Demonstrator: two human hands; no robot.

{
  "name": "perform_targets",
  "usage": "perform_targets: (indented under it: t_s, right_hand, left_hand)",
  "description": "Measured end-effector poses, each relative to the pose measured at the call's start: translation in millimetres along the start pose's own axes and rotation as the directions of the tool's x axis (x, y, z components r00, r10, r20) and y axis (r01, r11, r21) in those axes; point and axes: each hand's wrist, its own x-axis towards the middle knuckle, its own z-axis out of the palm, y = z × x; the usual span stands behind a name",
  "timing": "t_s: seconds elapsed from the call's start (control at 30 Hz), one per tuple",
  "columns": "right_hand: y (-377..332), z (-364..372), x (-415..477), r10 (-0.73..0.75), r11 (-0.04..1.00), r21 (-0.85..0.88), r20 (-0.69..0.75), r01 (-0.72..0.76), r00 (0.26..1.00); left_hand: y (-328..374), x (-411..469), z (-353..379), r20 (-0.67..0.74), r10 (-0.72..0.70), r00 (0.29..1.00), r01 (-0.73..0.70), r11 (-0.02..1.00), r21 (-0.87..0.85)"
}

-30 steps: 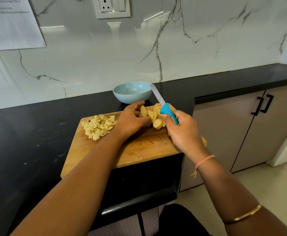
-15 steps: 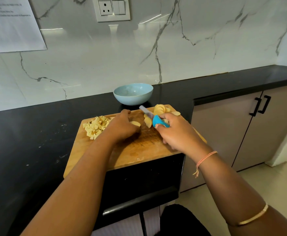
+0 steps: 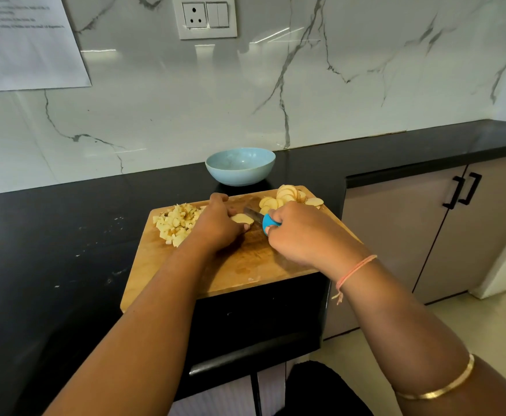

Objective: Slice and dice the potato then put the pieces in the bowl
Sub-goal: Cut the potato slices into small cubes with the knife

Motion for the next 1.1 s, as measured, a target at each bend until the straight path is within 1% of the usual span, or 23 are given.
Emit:
perform_targets:
  t_s: [0.13, 0.27, 0.4, 0.53, 0.63, 0.73, 0.9, 1.1]
  right_hand:
    - [-10.6, -3.6, 1.0, 0.006, 0.999, 0.035, 0.052, -0.008, 0.999]
    - [-12.1, -11.1, -12.5, -0.002, 1.000, 0.012, 0.086, 0.001, 0.996]
    - [-5.6, -10.8, -38.4, -0.014, 1.000, -0.015, 0.067, 0.015, 0.998]
    - [-1.2, -18.8, -54.7, 0.004, 0.999, -0.049, 0.051, -0.002, 0.999]
    - [-2.7, -25.1, -50.6, -0.003, 0.999, -0.037, 0.012, 0.003, 1.000]
    - [-9.2, -23.3, -36.9, -0.009, 1.000, -0.008, -0.018, 0.009, 1.000]
    - [-21.7, -6.7, -12.6, 0.019, 1.000, 0.004, 0.015, -0.019, 1.000]
    - [-29.2, -6.7, -10.9, 0.030, 0.999, -0.043, 0.063, -0.027, 0.998]
  left_hand:
    - [-0.8, -2.1, 3.5, -0.017, -0.015, 1.000, 0.014, 0.999, -0.036]
    - [-0.1, -3.4, 4.7, -0.033, -0.035, 0.999, 0.033, 0.997, -0.064]
    - [0.4, -3.5, 4.6, -0.035, -0.033, 0.999, 0.030, 0.997, -0.075]
    - [-1.6, -3.6, 3.5, -0.030, -0.026, 0.999, 0.024, 0.997, -0.080]
    - [-3.4, -3.1, 1.6, -0.004, -0.023, 1.000, 0.022, 0.993, -0.112]
    - [-5.2, -2.6, -1.6, 0.008, -0.053, 0.999, 0.053, 0.985, -0.162]
    - [-5.9, -3.1, -0.7, -0.008, -0.016, 1.000, 0.015, 0.986, -0.165]
    - [-5.1, -4.5, 0.4, -0.023, -0.015, 1.000, 0.012, 0.991, -0.136]
